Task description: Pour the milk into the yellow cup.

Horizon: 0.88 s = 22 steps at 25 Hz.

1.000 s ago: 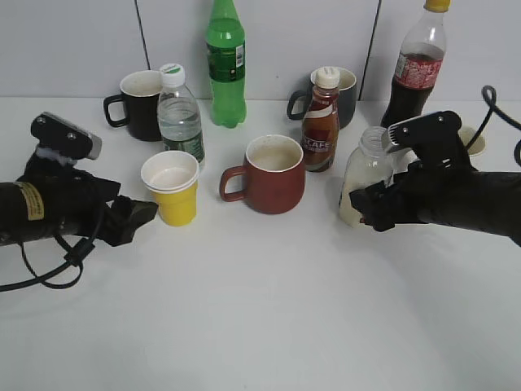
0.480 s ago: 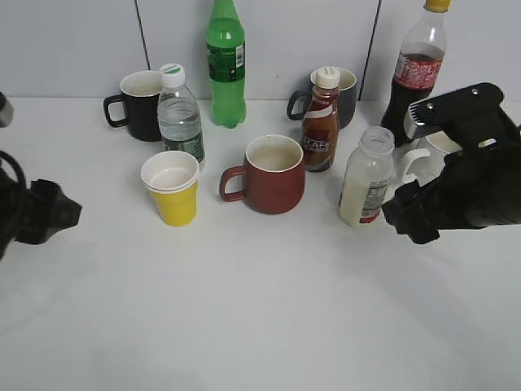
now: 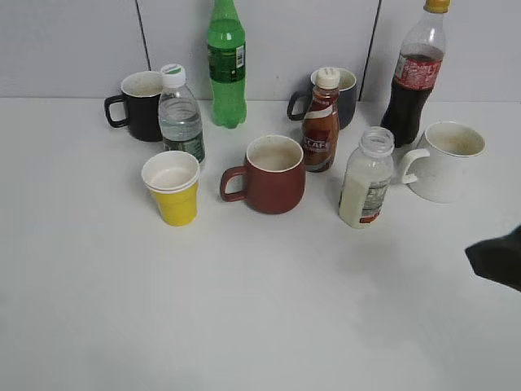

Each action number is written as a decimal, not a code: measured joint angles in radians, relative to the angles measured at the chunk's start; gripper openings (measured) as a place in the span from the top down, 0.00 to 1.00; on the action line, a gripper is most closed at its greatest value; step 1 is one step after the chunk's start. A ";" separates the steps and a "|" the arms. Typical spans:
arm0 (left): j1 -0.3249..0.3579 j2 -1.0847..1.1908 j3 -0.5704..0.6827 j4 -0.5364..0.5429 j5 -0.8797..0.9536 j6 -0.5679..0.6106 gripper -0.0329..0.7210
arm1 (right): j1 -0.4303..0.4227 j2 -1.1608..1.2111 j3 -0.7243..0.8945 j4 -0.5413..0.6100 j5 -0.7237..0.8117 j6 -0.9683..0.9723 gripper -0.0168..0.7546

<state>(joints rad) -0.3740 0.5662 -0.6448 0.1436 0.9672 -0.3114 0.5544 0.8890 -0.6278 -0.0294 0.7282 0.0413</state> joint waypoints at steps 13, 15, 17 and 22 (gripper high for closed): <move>-0.001 -0.564 0.006 -0.074 0.248 0.207 0.20 | 0.001 -0.703 0.072 0.123 0.388 -0.109 0.22; -0.001 -0.573 0.024 -0.066 0.236 0.211 0.20 | 0.001 -0.781 0.084 0.126 0.378 -0.145 0.22; -0.001 -0.573 0.060 -0.078 0.209 0.215 0.20 | 0.002 -0.837 0.100 0.126 0.351 -0.164 0.22; -0.001 -0.573 0.108 -0.123 0.104 0.243 0.20 | 0.004 -0.863 0.114 0.125 0.320 -0.176 0.22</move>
<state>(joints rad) -0.3750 -0.0070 -0.5373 0.0204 1.0711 -0.0681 0.5582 0.0256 -0.5136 0.0955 1.0477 -0.1348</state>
